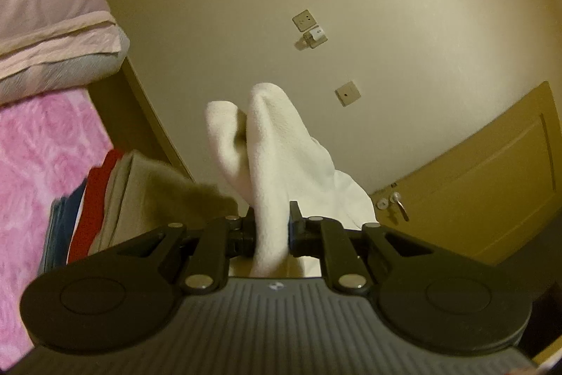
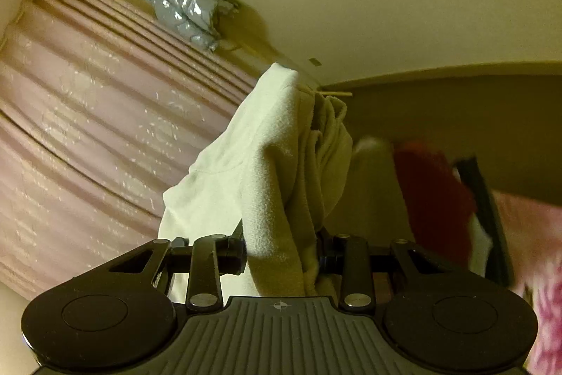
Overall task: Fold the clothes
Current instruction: 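Carry the folded shirt with both grippers toward the clothes stack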
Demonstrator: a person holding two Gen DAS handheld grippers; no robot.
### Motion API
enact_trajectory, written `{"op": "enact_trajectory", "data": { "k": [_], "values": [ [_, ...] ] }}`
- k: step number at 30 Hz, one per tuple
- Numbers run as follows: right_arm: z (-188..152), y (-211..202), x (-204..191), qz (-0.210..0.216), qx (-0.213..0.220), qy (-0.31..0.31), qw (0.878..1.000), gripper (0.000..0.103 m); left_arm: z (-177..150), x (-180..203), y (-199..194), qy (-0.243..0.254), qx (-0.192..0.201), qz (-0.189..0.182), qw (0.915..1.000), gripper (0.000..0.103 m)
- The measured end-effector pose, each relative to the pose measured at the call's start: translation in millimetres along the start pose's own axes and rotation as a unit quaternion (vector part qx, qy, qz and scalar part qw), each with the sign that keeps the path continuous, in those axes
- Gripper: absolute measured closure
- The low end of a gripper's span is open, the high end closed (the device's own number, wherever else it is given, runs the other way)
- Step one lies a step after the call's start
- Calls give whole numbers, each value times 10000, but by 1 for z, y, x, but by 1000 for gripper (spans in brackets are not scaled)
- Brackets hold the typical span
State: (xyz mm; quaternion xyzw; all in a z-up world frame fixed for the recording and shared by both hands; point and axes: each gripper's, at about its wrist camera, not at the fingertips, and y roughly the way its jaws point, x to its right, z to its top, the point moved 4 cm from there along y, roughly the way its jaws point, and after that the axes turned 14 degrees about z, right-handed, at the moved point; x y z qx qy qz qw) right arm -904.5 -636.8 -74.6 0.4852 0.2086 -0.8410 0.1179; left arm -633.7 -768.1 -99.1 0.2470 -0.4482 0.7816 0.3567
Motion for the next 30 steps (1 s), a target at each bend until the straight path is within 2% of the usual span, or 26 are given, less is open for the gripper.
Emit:
{"op": "enact_trajectory", "data": {
  "k": [2, 10, 15, 17, 19, 20, 21, 23, 27, 30],
  "values": [
    [22, 14, 11, 41, 1, 49, 10000, 69, 12, 0, 17, 15, -31, 64, 10000, 92],
    [21, 47, 72, -114, -258, 489, 9984, 69, 10, -43, 65, -87, -257, 356, 9990, 92],
    [20, 60, 98, -271, -308, 554, 9976, 67, 8, -66, 87, -43, -343, 500, 9982, 91],
    [17, 62, 107, -497, -266, 546, 9969, 61, 9, -73, 94, 20, -358, 601, 9975, 82],
    [15, 61, 113, -740, -115, 517, 9959, 42, 10, -78, 96, 37, -339, 654, 9973, 79],
    [14, 60, 113, -854, -53, 490, 9951, 36, 11, -81, 97, 45, -329, 681, 9971, 78],
    [15, 60, 112, -925, -22, 414, 9949, 31, 12, -83, 98, 66, -307, 720, 9969, 77],
    [16, 58, 108, -1070, 40, 253, 9939, 31, 19, -83, 91, 223, -153, 952, 9951, 72],
    [19, 43, 89, -1433, 274, -282, 9889, 31, 31, -73, 60, 424, 323, 1493, 9874, 74],
    [23, 29, 65, -1804, 660, -906, 9772, 31, 36, -47, 38, 702, 609, 1687, 9813, 86]
  ]
}}
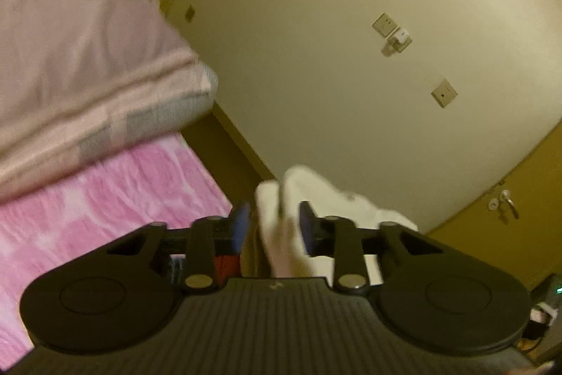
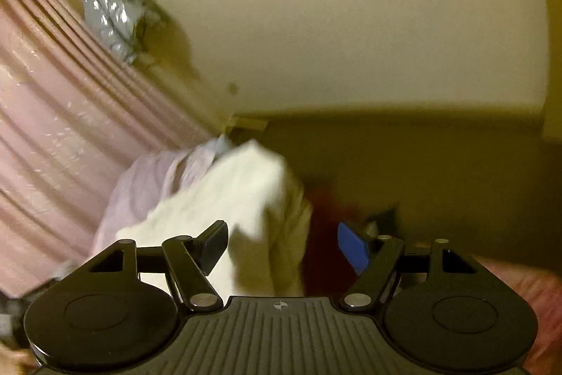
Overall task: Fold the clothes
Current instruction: 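Carry the folded shirt with both grippers toward the clothes stack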
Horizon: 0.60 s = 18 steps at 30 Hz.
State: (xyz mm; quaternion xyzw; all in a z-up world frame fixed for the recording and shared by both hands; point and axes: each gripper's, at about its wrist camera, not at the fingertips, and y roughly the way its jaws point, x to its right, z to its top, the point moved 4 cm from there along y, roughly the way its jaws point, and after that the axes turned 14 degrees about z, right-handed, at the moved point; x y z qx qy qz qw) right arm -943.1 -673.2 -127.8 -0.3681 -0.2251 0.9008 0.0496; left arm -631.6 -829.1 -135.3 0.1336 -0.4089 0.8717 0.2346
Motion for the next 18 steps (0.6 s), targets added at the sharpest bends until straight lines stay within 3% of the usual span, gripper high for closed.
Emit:
{"op": "enact_trajectory", "data": {
  "k": [3, 7, 12, 15, 18],
  "values": [
    [5, -11, -25, -141, 304, -885, 9955, 31, 1, 34, -8, 506, 143, 14, 9986, 91],
    [-3, 13, -47, -110, -39, -1704, 9853, 53, -5, 70, 12, 1008, 164, 175, 9946, 93],
    [-14, 60, -39, -229, -262, -1797, 9831, 54, -15, 71, 61, 1022, 81, 564, 9931, 93],
    [-29, 81, -20, -374, -741, -1727, 9815, 53, -22, 62, 81, 1098, -65, 707, 9914, 98],
    [-29, 80, -12, -268, -783, -1506, 9851, 53, -21, 56, 75, 981, -6, 671, 9929, 98]
  ]
}}
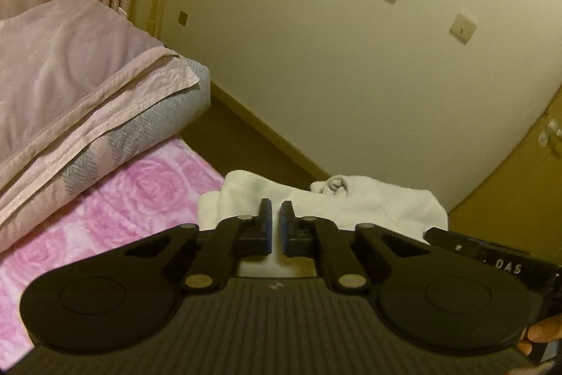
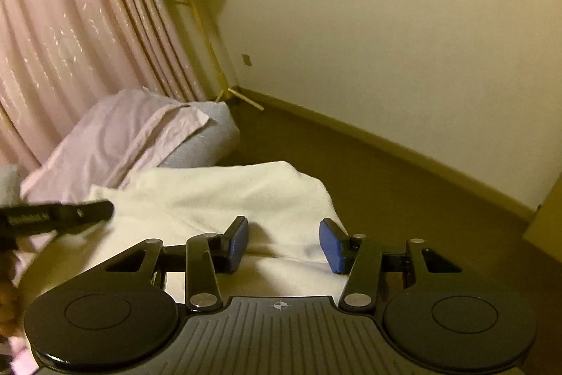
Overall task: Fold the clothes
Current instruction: 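Carry the folded shirt with both grippers toward the clothes stack, then lower the shirt onto the clothes stack and open both grippers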
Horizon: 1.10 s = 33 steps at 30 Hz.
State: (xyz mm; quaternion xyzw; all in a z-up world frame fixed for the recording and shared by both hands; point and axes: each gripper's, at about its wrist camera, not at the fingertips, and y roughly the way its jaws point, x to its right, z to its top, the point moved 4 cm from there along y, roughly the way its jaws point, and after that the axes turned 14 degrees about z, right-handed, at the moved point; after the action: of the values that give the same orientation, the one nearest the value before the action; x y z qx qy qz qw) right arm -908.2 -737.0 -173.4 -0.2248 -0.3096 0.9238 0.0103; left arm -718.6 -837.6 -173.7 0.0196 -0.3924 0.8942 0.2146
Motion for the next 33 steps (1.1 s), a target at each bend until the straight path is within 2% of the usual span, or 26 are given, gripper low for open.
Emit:
{"op": "enact_trajectory", "data": {
  "k": [4, 7, 11, 13, 17, 19, 22, 28, 29, 30, 31, 33],
  "values": [
    [10, -40, 0, 96, 474, 163, 9987, 53, 2, -13, -32, -228, 265, -27, 9994, 98],
    [11, -81, -15, 223, 638, 87, 9977, 53, -13, -23, -70, -334, 299, -13, 9990, 98],
    [-20, -115, -41, 339, 480, -96, 9982, 53, -49, -20, -111, -264, 240, -32, 9994, 98],
    [-38, -111, -52, 293, 344, -326, 9984, 53, -66, -12, -123, -93, 253, 34, 9996, 98],
    [-68, -94, -72, 162, 105, -815, 9965, 53, -86, 3, -111, 322, 79, 307, 9990, 97],
    [-74, -74, -71, 45, -59, -1009, 9949, 53, -90, 2, -103, 260, -42, 402, 9988, 97],
    [-76, -71, -68, 86, -118, -993, 9949, 53, -94, 2, -99, 184, -115, 494, 9985, 97],
    [-74, -87, -66, 116, -169, -906, 9957, 53, -93, 9, -117, 137, -114, 683, 9975, 97],
    [-75, -91, -66, 107, -157, -839, 9963, 52, -94, 9, -124, 129, -131, 729, 9972, 97],
    [-76, -96, -66, 82, -165, -759, 9969, 42, -94, 9, -130, 130, -147, 775, 9968, 96],
    [-77, -102, -67, 49, -159, -673, 9976, 27, -96, 9, -138, 168, -157, 822, 9963, 95],
    [-81, -117, -71, 45, -75, -561, 9984, 24, -100, 9, -154, 244, -179, 916, 9953, 93]
  ]
}}
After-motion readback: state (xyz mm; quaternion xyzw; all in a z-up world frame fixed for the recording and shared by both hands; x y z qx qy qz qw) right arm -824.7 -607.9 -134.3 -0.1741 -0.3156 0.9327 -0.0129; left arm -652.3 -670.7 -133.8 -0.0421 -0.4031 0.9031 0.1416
